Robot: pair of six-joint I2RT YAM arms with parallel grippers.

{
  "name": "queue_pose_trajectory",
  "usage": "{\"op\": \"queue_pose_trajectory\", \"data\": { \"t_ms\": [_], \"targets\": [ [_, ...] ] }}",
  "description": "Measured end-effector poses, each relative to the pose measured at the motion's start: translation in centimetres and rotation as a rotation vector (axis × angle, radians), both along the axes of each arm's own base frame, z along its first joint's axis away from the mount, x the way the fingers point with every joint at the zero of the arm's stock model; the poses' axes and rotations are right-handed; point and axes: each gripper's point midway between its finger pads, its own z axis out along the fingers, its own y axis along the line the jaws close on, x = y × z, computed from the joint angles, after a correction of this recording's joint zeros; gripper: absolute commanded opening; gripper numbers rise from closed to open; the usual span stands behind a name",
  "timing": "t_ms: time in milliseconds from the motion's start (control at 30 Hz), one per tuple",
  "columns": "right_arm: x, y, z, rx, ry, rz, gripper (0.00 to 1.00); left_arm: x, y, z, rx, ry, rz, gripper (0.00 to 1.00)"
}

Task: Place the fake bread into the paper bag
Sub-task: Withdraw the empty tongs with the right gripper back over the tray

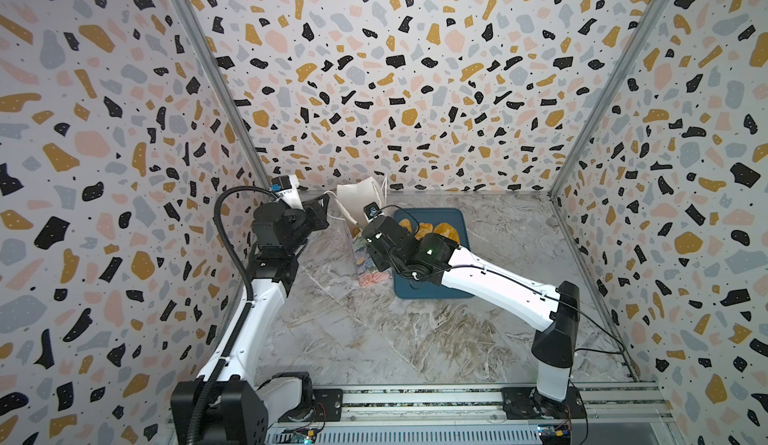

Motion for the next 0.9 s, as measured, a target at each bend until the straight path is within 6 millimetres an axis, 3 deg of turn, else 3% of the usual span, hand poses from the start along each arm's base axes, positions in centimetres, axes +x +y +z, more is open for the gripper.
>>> {"op": "queue_pose_trajectory", "data": {
  "t_ms": [500,600,900],
  "targets": [
    [-2.5,-4.8,6.6,0.159,-0.075,-0.001,0.54,0.1,0.2,0.0,0.01,-0.003,0.011,0.0],
    [-2.8,-5.6,6.7,0.171,-0.079,-0.006,0.54,0.1,0.3,0.0,0.011,-0.005,0.016,0.0],
    [-3.4,-8.9,4.3,0.183,-0.05,-0.05,0.54,-0.3,0.6,-0.1,0.019,-0.012,0.034,0.0]
  ]
}}
